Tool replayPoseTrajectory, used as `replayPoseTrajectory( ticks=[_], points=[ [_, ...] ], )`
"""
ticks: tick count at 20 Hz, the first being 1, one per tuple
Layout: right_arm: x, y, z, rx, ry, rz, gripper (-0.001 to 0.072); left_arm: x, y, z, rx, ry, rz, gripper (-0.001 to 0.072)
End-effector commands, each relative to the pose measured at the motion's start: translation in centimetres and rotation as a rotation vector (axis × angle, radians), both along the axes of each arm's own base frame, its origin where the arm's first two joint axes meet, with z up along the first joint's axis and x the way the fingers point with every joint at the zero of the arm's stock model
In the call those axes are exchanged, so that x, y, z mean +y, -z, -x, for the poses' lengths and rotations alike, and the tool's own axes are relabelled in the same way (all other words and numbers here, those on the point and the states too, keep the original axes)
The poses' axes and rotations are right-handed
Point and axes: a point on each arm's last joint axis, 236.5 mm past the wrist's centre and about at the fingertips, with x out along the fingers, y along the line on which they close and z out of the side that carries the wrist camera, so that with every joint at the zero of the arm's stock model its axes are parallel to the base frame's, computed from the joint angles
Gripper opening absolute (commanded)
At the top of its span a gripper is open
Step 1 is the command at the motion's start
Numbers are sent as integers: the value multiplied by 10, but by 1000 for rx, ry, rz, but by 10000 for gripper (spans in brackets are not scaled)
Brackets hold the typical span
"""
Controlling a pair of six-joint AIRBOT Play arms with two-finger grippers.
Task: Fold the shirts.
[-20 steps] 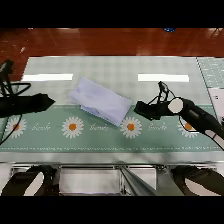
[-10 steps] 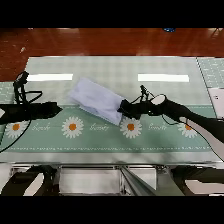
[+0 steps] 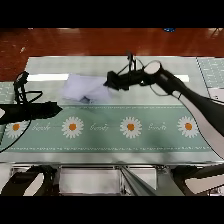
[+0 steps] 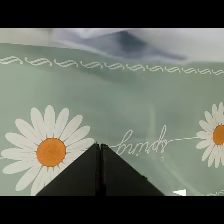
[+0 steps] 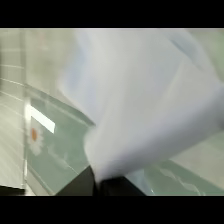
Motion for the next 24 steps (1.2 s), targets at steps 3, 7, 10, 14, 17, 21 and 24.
replayPoseTrajectory(
  ticks=[3,7,10,14,17,21,24],
  points=[
    [-81,-124,-43,-224,55,96,17,0,0,0,-7,14,-8,16],
    [-183,-165,-35,-231,154,172,17,-1,2,5,10,32,-11,15],
    [-253,-200,-24,-260,305,213,16,-1,3,6,9,42,-16,15],
    [-350,-203,12,-188,485,382,15,-2,3,6,9,42,-15,15],
    [-411,-177,59,-32,583,557,15,-2,3,6,9,42,-15,15],
    [-466,-128,138,185,709,678,14,0,0,0,-15,29,-16,15],
    [-499,-77,224,431,797,793,14,2,-3,-7,-44,13,-18,15]
  ],
)
